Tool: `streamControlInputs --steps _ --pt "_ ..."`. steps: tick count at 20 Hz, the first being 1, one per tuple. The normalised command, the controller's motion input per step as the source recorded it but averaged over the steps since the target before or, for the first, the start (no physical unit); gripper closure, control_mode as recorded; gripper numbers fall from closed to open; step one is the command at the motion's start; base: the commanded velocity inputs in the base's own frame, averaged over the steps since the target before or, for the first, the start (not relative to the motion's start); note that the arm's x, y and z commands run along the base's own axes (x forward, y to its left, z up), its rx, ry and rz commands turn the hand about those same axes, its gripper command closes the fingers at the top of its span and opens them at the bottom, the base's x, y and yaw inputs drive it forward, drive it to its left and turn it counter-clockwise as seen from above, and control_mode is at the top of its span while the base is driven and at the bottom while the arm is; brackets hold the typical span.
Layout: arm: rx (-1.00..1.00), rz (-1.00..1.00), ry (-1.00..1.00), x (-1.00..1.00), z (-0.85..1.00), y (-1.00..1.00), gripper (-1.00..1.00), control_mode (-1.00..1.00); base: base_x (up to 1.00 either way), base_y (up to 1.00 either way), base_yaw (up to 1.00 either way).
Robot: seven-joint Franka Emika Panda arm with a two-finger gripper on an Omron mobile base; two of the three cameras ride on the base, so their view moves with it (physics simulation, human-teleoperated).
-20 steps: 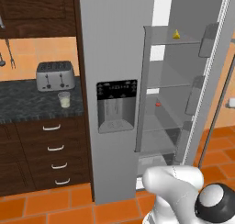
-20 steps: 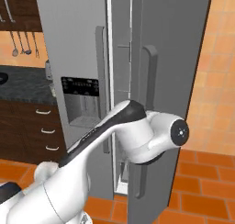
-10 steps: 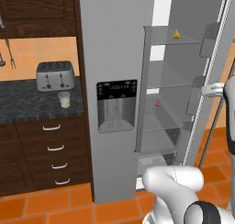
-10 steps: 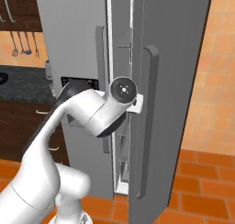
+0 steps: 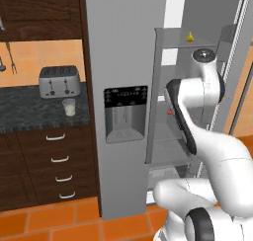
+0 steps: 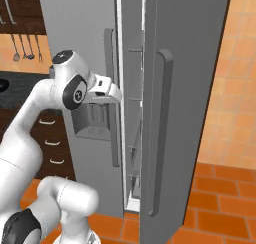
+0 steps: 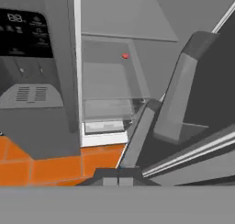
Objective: Grab a lemon wedge from the fridge and one ice cube from the ice bowl, and put them in the glass of lemonade.
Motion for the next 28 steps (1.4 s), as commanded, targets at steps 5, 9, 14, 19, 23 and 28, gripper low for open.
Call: streamControlInputs --steps 5,9,14,19,23,28 --pt "-0.45 -0.10 -0.10 0.13 0.06 0.36 -1.00 -1.00 0.00 0.00 0.00" --pt "-0.43 -0.15 0.00 0.12 -0.03 -0.36 -1.00 -1.00 0.00 0.00 0.00" --pt "-0.31 -0.17 0.01 0.28 0.00 -0.55 -1.00 -1.00 0.00 0.00 0.00" --pt "-0.12 -0.14 -0.03 0.08 -0.05 -0.36 -1.00 -1.00 0.00 0.00 0.00" --pt "-0.04 -0.12 -0.01 0.07 -0.21 -0.30 -1.00 -1.00 0.00 0.00 0.00" --pt "-0.04 -0.13 0.05 0.11 -0.03 -0.53 -1.00 -1.00 0.00 0.00 0.00"
